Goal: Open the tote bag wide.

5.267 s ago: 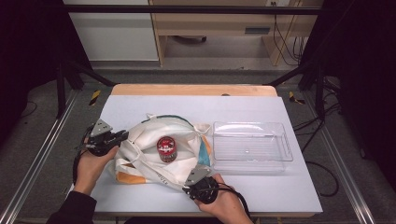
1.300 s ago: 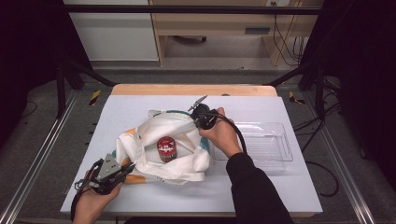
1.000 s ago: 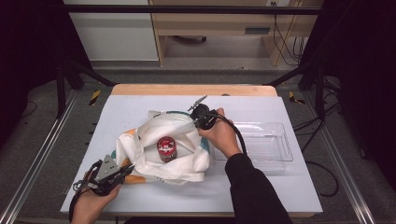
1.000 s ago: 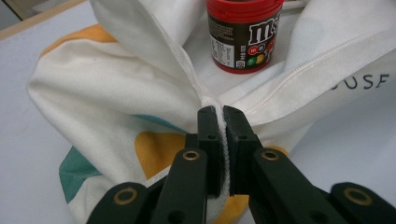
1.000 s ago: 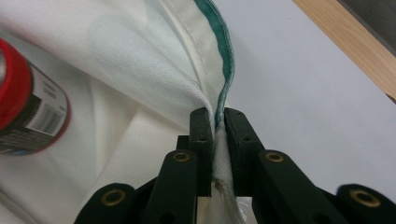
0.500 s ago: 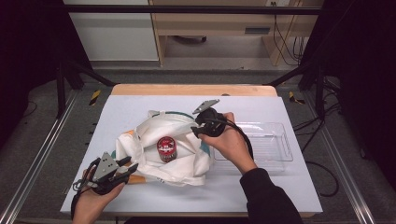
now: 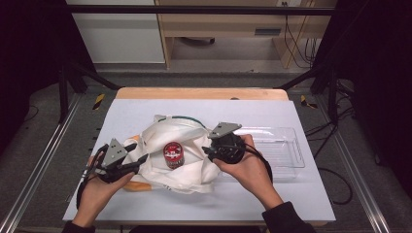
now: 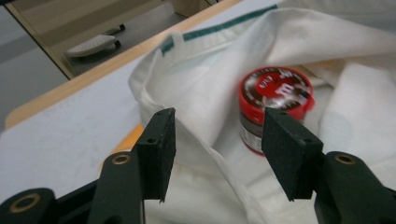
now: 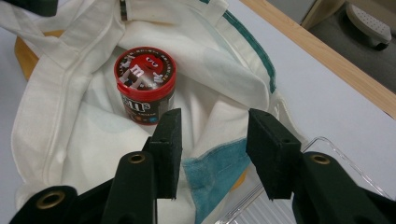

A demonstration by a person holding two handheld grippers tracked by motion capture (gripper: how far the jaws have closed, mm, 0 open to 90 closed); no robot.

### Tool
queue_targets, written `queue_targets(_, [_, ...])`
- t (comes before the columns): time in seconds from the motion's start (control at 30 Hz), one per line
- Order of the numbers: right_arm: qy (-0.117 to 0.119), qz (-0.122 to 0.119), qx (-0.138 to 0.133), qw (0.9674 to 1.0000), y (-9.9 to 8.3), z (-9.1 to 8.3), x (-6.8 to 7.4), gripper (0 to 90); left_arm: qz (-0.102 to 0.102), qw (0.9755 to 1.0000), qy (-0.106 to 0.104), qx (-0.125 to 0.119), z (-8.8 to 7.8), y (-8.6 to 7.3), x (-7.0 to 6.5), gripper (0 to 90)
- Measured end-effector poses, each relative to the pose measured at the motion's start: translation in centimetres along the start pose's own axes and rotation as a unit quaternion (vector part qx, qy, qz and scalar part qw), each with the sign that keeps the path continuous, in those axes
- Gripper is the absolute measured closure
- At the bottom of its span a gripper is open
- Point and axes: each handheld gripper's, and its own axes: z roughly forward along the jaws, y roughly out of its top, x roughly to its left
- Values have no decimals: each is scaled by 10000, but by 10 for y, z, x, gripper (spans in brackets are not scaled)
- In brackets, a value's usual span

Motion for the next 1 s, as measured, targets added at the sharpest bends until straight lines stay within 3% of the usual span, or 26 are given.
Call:
queue_targets(0.13, [40, 44, -4, 10000, -5, 0, 3, 522, -100, 9999, 76, -21, 7, 4, 14, 423])
queue_targets(0.23, [74, 124, 57, 9999, -13, 7, 7, 464, -57, 10000, 78, 3, 15, 4, 26, 401])
queue_targets(0.43, [100, 176, 148, 9997, -16, 16, 8, 401, -279, 9995, 125, 15, 31, 3, 36, 398])
queue_targets(0.6, [139, 188, 275, 9993, -20, 21, 12, 387, -112, 9998, 46, 169, 49, 1, 42, 404])
queue_targets(0.7, [148, 139, 331, 9992, -24, 22, 15, 439, -58, 9996, -10, 277, 57, -2, 43, 446])
queue_targets(0.87, [158, 45, 454, 9988, -34, 24, 19, 532, 100, 9988, -168, 439, 67, -6, 45, 656])
queue_targets(1.0, [137, 26, 513, 9986, -42, 24, 21, 580, 297, 9973, -204, 647, 72, -12, 49, 726])
